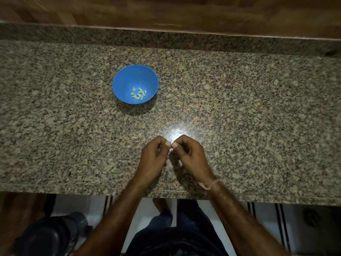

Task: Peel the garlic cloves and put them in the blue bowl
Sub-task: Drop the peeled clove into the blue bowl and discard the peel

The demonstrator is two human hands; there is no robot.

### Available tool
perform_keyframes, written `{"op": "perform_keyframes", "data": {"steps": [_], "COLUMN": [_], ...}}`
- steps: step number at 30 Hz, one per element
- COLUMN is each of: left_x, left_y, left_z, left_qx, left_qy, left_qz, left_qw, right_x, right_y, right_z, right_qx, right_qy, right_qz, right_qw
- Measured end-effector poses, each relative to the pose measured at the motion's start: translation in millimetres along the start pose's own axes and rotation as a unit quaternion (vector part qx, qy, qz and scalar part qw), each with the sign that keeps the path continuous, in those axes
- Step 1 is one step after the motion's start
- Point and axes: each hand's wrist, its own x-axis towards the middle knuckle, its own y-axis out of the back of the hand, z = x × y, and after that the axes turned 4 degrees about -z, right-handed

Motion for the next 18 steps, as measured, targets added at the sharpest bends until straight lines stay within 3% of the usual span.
{"op": "perform_keyframes", "data": {"steps": [5, 10, 18], "left_x": [0.2, -3.1, -5.1], "left_y": [0.7, 1.2, 0.8], "left_z": [0.1, 5.5, 7.8], "left_qx": [-0.003, -0.101, -0.103], "left_qy": [0.038, 0.052, 0.053], "left_qz": [0.022, 0.020, 0.016], "left_qw": [0.999, 0.993, 0.993], "right_x": [-3.9, -6.6, -10.6], "right_y": [1.8, 0.9, 2.6], "right_z": [2.2, 5.5, 5.9], "right_qx": [-0.005, 0.022, 0.045], "right_qy": [-0.009, -0.028, -0.031], "right_qz": [0.021, 0.040, 0.056], "right_qw": [1.000, 0.999, 0.997]}}
